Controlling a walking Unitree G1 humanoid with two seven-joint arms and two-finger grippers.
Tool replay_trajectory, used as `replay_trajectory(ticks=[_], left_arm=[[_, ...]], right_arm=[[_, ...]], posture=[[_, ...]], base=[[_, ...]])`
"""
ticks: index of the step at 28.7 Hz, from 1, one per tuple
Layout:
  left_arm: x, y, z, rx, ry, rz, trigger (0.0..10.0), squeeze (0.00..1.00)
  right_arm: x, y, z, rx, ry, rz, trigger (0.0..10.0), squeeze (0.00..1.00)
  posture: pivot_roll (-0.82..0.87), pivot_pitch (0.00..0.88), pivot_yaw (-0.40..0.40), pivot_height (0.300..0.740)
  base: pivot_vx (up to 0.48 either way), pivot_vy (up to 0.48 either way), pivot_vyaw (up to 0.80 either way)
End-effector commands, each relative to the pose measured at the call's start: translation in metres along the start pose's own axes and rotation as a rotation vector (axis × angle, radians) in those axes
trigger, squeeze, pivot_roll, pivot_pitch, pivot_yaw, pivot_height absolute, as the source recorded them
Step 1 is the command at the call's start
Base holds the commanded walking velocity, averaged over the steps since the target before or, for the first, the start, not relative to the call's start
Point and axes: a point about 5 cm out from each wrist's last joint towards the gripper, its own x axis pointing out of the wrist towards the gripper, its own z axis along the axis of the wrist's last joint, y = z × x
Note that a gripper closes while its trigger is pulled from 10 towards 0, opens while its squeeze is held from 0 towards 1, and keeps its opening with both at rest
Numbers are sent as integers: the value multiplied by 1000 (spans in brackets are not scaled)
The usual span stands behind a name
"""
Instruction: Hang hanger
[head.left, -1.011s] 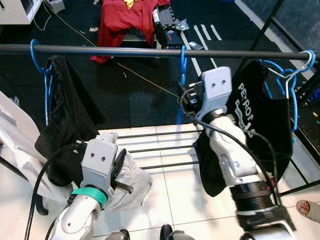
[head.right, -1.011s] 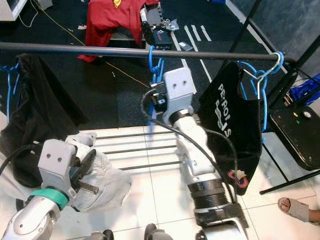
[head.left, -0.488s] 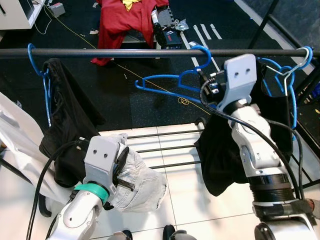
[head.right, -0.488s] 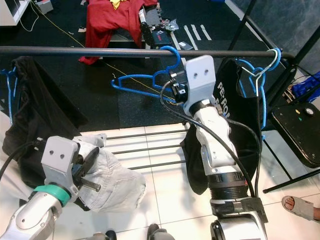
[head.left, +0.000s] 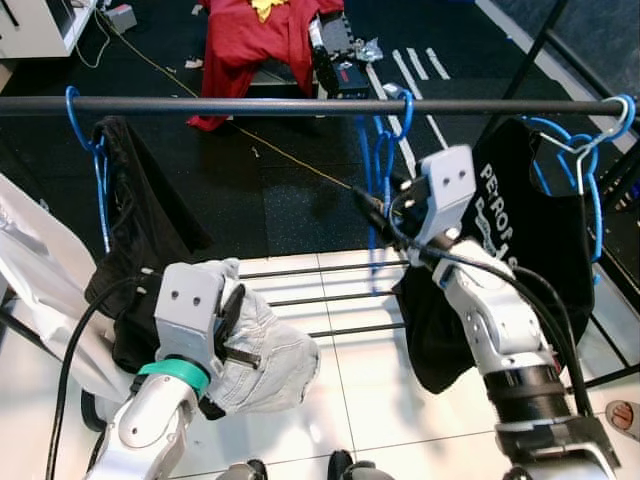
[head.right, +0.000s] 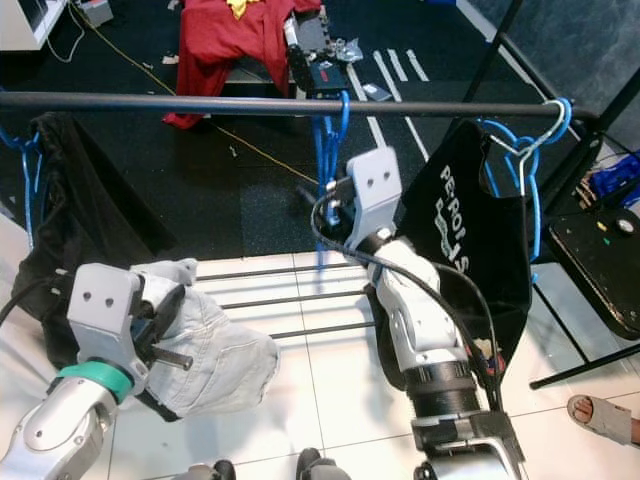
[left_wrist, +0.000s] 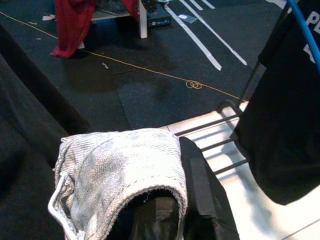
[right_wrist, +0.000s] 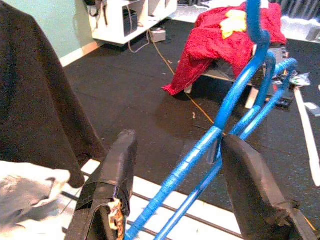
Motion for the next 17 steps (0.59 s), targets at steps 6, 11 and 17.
replay_trajectory(ticks=[6, 11, 17], left_arm=[[11, -1, 16, 20, -71, -42, 10000, 0], [20, 0, 21, 33, -88, -81, 10000, 0], [21, 0, 21, 37, -82, -88, 10000, 0]], right_arm=[[-1, -13, -5, -87, 12, -96, 10000, 0], [4, -19, -2, -109, -13, -143, 10000, 0], [7, -22, -2, -105, -9, -162, 10000, 0]], posture=[[-35, 92, 30, 740], [-43, 86, 42, 740], [-50, 85, 53, 740]], base=[[0, 0, 0], [0, 0, 0], [0, 0, 0]])
